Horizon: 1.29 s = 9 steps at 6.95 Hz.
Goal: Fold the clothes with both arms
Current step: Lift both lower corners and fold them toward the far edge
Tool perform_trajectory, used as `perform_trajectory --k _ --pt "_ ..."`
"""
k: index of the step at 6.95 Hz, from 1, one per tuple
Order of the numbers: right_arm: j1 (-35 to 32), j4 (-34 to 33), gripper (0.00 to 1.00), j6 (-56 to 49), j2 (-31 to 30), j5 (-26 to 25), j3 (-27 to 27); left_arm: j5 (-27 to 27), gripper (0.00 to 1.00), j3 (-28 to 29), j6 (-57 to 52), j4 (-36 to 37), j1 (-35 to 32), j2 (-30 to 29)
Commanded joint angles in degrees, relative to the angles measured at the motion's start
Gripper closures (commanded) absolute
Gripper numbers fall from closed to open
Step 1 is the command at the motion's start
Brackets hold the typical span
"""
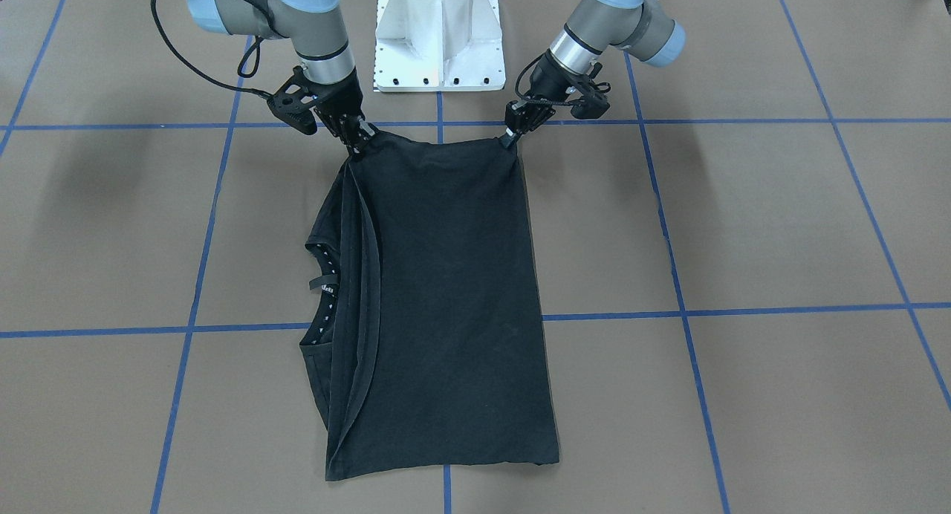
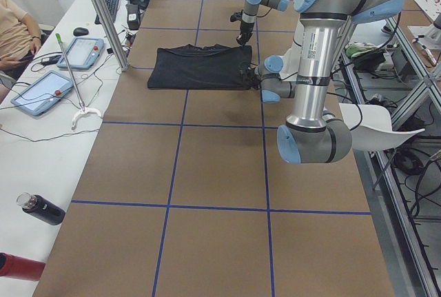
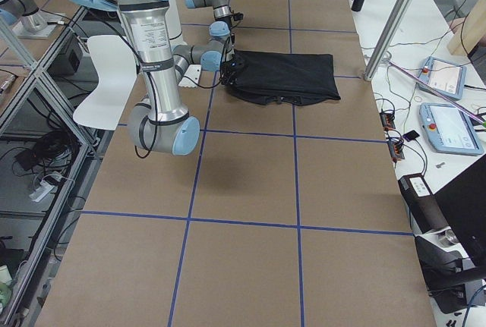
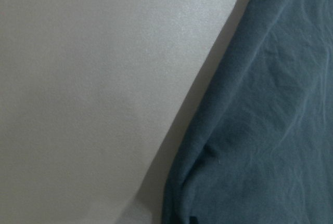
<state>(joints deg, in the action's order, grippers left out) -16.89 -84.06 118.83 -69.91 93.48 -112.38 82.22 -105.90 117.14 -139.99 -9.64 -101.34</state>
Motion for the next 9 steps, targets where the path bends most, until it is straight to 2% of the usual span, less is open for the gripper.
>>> perform_trajectory --k 1,2,3,4,6,7,8,9 --pt "-0.25 -0.22 1.00 0.00 -2.58 0.12 -4.91 4.77 1.00 -10.59 -0.07 11.95 -0.03 0.09" --pt "-0.25 -0.22 1.00 0.09 -4.17 0.82 -7.48 6.01 1.00 -12.64 -0.07 14.63 -0.03 -0.35" --pt "-0.51 -2.22 1.00 0.00 -4.10 1.08 -8.98 6.11 1.00 -13.01 -0.16 14.74 -0.20 -0.44" --pt "-0.95 -5.38 1.00 0.00 -3.92 2.39 -11.78 6.20 1.00 -15.71 -0.51 15.35 -0.73 -0.35" --pt "-5.85 -6.81 1.00 0.00 -3.05 8.00 -13.91 6.20 1.00 -19.68 -0.51 20.00 -2.56 -1.66" --pt "-8.22 -6.90 1.00 -0.09 -2.00 10.64 -13.13 6.29 1.00 -19.52 -0.77 20.10 -5.01 -2.19" --pt "-12.60 -6.99 1.00 -0.87 0.27 11.97 -11.21 8.55 1.00 -18.39 -2.69 20.62 -10.78 -4.89" --pt "-16.64 -6.99 1.00 -2.53 4.12 15.38 -6.58 13.19 1.00 -15.42 -5.06 23.24 -15.88 -8.32"
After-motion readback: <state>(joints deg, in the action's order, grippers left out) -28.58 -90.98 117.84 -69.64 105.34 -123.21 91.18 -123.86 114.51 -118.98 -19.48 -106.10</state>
